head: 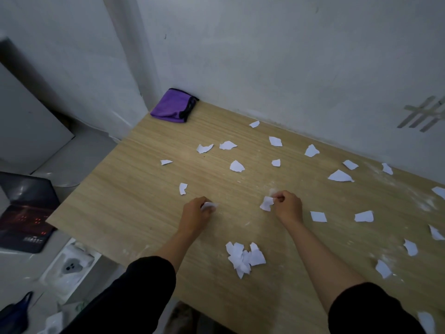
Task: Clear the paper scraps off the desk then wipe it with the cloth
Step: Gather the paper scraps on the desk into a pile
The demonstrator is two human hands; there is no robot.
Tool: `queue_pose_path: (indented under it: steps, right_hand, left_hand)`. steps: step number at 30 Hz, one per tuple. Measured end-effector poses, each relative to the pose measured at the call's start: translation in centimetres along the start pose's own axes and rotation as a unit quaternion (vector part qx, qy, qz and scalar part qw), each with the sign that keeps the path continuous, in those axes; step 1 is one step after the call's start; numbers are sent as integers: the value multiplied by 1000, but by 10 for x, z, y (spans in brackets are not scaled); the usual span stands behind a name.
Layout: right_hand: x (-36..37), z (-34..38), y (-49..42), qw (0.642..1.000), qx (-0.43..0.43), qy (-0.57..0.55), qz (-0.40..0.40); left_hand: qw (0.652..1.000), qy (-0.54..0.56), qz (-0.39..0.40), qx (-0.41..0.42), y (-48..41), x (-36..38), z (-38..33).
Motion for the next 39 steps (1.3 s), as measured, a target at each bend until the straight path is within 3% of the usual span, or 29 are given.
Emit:
queue_pose_path:
  steps: [3,8,10,14,19,24,28,32,39]
  right_hand:
    - [-2,2,16,1000,-4,-21,12]
    - [4,-1,53,991,-12,-96,93]
    - [9,-6,68,985,-27,-107,135]
    - [11,-19,93,980,-42,-98,168]
    - [16,-12,104,976,-116,-17,183]
    - [29,5,92,972,-149,63,169]
    - [41,25,80,970,-165,81,157]
    - [56,51,69,968,-185,76,153]
    - [67,105,25,960,-226,152,68]
  left_hand:
    - [997,60,-16,46,16,-1,-14]
    - [974,78,213,32,46,39,-25]
    - [968,46,246,32,57,49,-25]
    - [972,16,227,60,71,58,-24]
    - [964,-113,165,172,78,60,-19]
    - [991,-64,56,103,51,25,-10]
    - [992,-112,-34,46,3,-17,9]
    - [985,-169,-13,38,-31,-36,21]
    - [967,-213,48,132,-63,-39,23]
Point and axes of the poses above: each hand's wrist, its own y-axis away from the middle knuckle, its own x-axis out of the palm, z = x × y, the point moved 7 cm from there along -y, towards the middle knuckle, and after that the axes turned 4 degrees about -z, right-handed, at the moved point
